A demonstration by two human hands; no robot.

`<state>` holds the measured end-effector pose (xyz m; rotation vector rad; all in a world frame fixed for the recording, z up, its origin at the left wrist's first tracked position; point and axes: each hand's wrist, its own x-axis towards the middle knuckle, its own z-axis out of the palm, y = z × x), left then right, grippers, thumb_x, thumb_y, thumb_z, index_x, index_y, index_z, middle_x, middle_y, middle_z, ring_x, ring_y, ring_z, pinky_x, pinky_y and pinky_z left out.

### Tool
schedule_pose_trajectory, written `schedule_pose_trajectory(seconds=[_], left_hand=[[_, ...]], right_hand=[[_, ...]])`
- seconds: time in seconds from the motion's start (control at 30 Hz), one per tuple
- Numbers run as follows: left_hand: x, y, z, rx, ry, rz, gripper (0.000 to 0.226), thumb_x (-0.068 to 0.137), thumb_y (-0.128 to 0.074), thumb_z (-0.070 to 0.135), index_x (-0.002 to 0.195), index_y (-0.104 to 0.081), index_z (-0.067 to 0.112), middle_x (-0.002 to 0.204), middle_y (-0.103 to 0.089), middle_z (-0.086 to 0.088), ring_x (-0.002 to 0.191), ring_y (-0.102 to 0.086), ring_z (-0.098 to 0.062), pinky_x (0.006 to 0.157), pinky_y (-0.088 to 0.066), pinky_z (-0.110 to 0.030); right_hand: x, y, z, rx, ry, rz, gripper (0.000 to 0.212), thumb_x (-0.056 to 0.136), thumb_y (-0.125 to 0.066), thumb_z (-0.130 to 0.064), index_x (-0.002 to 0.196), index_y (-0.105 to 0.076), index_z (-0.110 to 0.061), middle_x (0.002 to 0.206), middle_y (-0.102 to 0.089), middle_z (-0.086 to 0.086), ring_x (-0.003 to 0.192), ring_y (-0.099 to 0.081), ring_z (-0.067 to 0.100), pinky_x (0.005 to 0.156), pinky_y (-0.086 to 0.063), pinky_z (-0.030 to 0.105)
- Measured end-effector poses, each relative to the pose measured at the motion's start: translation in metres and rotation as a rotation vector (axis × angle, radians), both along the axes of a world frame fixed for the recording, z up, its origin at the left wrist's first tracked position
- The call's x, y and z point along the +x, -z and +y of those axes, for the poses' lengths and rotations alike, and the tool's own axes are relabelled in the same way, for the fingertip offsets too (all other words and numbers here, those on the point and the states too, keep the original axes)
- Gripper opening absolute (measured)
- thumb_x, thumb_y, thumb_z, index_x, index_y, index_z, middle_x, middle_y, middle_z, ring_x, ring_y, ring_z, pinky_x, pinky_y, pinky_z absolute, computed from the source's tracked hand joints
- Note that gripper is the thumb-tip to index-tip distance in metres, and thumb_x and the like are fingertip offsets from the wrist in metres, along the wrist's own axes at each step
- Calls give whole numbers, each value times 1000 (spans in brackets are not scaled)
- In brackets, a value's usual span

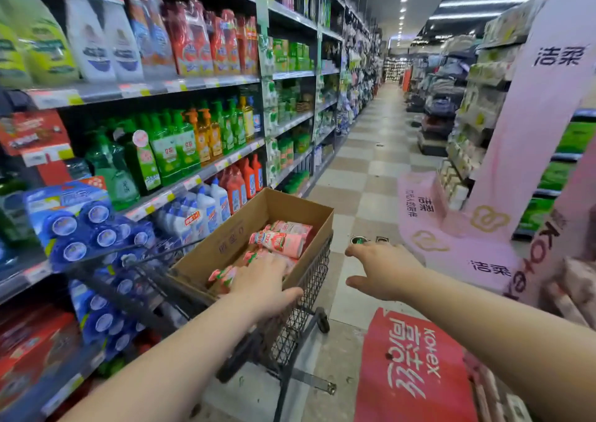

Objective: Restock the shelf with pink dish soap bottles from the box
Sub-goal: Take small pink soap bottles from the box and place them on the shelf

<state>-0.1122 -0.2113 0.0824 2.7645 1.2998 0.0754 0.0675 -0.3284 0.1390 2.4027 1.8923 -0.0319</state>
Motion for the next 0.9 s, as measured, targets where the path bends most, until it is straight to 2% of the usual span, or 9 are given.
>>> schedule_pose_trajectory(seconds=[0.1, 0.17, 0.27, 0.47, 0.57, 0.67, 0.9], left_hand=[[9, 8, 37, -11, 2, 5, 61, 81, -50, 64, 128, -46, 25, 132, -50, -3, 121, -48, -26, 91, -42, -41], [16, 18, 59, -37, -18, 27, 63, 82, -49, 64, 131, -44, 23, 134, -48, -3, 121, -48, -26, 92, -42, -41], [25, 33, 82, -62, -45, 89, 62, 82, -48, 64, 126, -46, 21, 131, -49, -5, 117, -50, -28, 89, -43, -42], [45, 56, 127, -114, -120, 90, 59, 83, -48, 62, 126, -49, 21, 128, -53, -5, 118, -50, -26, 92, -45, -40], [60, 65, 147, -134, -207, 77, 58, 81, -50, 63, 123, -52, 22, 125, -55, -3, 115, -52, -26, 90, -47, -39], [80, 68, 169, -144, -308, 68, 62, 80, -50, 66, 124, -51, 22, 124, -53, -4, 114, -53, -26, 85, -47, -37], [127, 88, 202, -182, -495, 28, 52, 79, -50, 64, 115, -52, 27, 121, -55, -1, 113, -52, -24, 87, -47, -38]], right_hand=[[13, 10, 34, -6, 7, 6, 50, 89, -51, -47, 132, -44, -22, 135, -53, 4, 125, -48, 29, 99, -40, 43], [23, 18, 56, -31, 10, 22, 51, 89, -51, -47, 132, -44, -21, 136, -53, 4, 125, -49, 29, 100, -41, 45], [40, 31, 87, -79, 3, 25, 52, 89, -51, -49, 134, -43, -23, 138, -52, 3, 125, -49, 28, 101, -40, 44], [79, 47, 158, -126, -86, 22, 50, 89, -50, -49, 132, -44, -25, 135, -54, 3, 123, -51, 27, 99, -43, 41], [96, 54, 198, -133, -164, 33, 50, 90, -51, -47, 133, -44, -24, 133, -55, 4, 121, -52, 27, 99, -45, 40], [117, 60, 237, -121, -232, 49, 50, 90, -53, -45, 136, -42, -27, 133, -54, 2, 122, -51, 26, 101, -41, 42], [177, 79, 316, -197, -367, 78, 55, 88, -51, -47, 138, -40, -28, 134, -53, 5, 122, -50, 30, 102, -41, 44]])
